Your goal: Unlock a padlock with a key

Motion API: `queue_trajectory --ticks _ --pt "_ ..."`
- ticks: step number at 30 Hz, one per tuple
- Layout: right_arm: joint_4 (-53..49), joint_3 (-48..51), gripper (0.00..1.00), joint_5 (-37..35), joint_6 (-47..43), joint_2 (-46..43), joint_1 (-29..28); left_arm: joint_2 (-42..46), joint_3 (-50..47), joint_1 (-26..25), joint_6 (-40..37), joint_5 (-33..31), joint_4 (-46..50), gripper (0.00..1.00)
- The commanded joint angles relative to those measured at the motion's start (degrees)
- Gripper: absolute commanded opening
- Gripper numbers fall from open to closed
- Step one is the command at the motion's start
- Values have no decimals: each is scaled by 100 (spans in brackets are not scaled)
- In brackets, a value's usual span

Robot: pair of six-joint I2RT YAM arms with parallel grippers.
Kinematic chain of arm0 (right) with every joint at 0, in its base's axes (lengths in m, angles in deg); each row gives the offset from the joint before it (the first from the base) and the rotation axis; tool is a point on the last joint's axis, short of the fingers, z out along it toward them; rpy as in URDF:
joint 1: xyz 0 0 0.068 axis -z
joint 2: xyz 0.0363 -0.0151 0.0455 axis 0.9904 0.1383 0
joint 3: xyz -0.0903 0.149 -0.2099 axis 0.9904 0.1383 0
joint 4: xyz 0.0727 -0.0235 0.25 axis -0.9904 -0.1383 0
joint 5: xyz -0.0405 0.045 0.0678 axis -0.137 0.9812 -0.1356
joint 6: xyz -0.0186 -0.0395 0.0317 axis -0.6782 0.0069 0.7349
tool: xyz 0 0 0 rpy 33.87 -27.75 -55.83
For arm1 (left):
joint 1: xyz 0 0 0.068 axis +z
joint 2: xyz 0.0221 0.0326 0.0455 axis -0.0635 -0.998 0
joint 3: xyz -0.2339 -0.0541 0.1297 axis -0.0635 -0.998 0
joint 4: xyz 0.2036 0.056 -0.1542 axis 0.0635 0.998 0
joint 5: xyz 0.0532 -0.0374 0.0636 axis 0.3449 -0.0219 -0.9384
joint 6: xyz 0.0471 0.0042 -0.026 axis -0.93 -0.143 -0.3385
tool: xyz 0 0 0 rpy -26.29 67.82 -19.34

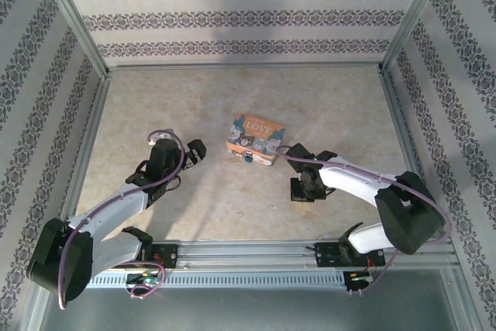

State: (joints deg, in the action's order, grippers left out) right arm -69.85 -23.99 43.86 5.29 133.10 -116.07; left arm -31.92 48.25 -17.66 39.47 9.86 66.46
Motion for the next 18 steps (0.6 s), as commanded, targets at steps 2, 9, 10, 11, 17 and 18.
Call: queue_trajectory --ticks 2,9,10,11,17,18 --pt "160 118 0 -183 -137 -417 -87 281 331 3 -130 -12 324 99" --pt "664 177 0 -197 -322 -1247 -87 338 746 3 -26 487 497 99" --pt "775 194 0 -183 -343 -1393 -84 322 815 0 18 571 516 99" --pt "878 214 0 -170 -345 -1514 -86 308 870 2 65 641 530 99" --pt "1245 111 0 -34 -290 -2144 -70 129 1300 -1 652 1224 740 99" --pt "1265 66 0 -27 -302 -2206 -78 101 1328 0 819 1330 710 99"
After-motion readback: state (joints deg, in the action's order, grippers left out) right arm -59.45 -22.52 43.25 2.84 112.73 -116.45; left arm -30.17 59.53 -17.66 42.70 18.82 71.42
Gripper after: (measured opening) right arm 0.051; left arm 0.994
